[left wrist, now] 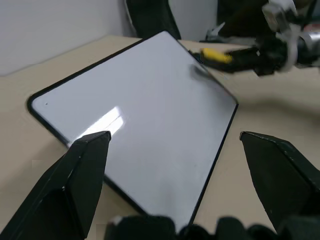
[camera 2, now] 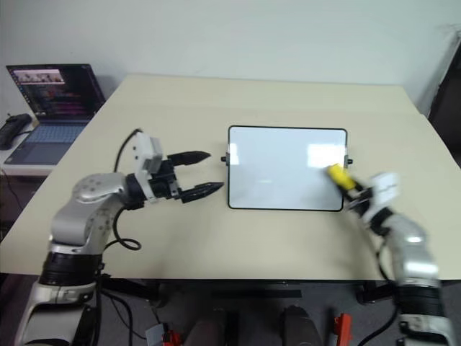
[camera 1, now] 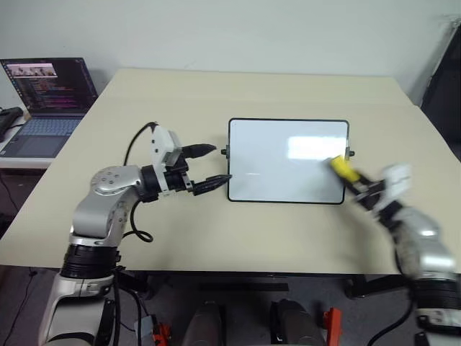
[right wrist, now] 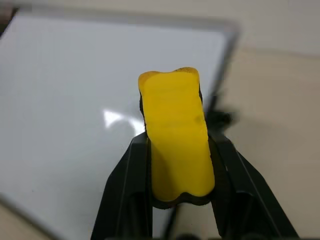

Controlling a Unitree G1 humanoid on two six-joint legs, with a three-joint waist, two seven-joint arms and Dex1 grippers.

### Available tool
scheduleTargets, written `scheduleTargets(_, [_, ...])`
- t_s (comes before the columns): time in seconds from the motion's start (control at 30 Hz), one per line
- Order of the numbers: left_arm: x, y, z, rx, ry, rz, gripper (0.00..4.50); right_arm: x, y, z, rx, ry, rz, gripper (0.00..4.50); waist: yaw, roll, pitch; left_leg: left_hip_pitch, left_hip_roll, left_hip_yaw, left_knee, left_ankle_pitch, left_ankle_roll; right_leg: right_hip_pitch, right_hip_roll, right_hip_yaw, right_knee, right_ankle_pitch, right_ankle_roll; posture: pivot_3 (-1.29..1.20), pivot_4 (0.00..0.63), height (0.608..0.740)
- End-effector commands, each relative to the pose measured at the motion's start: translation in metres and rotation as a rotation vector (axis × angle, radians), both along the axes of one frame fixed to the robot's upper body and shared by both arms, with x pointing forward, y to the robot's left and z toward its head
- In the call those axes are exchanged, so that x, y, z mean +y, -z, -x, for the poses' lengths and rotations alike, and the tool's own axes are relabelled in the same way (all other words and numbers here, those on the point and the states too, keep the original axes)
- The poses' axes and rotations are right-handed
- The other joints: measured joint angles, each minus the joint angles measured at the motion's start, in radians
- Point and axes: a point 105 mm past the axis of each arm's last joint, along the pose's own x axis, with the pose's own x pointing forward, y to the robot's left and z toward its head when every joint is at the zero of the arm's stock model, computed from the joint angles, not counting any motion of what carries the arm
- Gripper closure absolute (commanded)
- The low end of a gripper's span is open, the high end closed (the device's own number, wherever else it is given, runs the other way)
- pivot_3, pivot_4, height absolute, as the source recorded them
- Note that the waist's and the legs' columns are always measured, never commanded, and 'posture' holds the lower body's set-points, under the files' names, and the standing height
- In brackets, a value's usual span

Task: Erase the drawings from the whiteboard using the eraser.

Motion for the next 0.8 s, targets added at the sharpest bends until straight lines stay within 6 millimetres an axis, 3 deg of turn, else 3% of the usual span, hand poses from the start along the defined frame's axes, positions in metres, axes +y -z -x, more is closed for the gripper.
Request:
scheduleTargets(0.03, [-0.023,-0.010,0.010,-0.049,0.103,0.010,0.00,-0.044,-0.005,0.012,0.014,0.166,0.005,3.41,0.002,0.000,0.000,0.000,0.000,0.000,0.000,-0.001,0.000,0.000,0.000,0.000,0.000,0.000,0.000,0.00,0.150,0.740])
scheduleTargets(0.17, [-0.043,-0.003,0.019,-0.032,0.187,0.019,0.00,-0.075,0.019,0.008,0.126,0.343,0.049,3.41,-0.007,0.001,0.001,0.001,0.000,0.002,-0.002,-0.003,0.000,0.000,0.000,0.001,0.000,-0.003,-0.002,0.00,0.150,0.740])
scheduleTargets(0.3, [-0.064,0.000,0.026,-0.030,0.241,0.047,0.00,-0.080,0.061,-0.005,0.305,0.410,0.102,3.41,-0.023,0.002,0.001,0.001,-0.001,0.002,-0.001,-0.003,0.000,0.000,0.000,0.002,0.000,-0.003,-0.001,0.00,0.150,0.740])
scheduleTargets(0.6, [-0.058,0.005,0.029,-0.021,0.212,0.042,0.00,-0.082,0.084,-0.017,0.428,0.388,0.172,3.41,-0.028,0.004,0.001,0.002,0.000,0.003,0.000,-0.003,0.000,0.000,0.002,0.003,0.001,-0.003,-0.001,0.00,0.150,0.740])
scheduleTargets(0.8, [-0.050,0.004,0.025,-0.030,0.161,0.039,0.00,-0.084,0.081,-0.022,0.432,0.398,0.161,1.40,-0.025,0.004,0.001,0.002,0.000,0.003,0.001,-0.003,0.000,0.000,0.002,0.003,0.001,-0.003,-0.001,0.00,0.150,0.740])
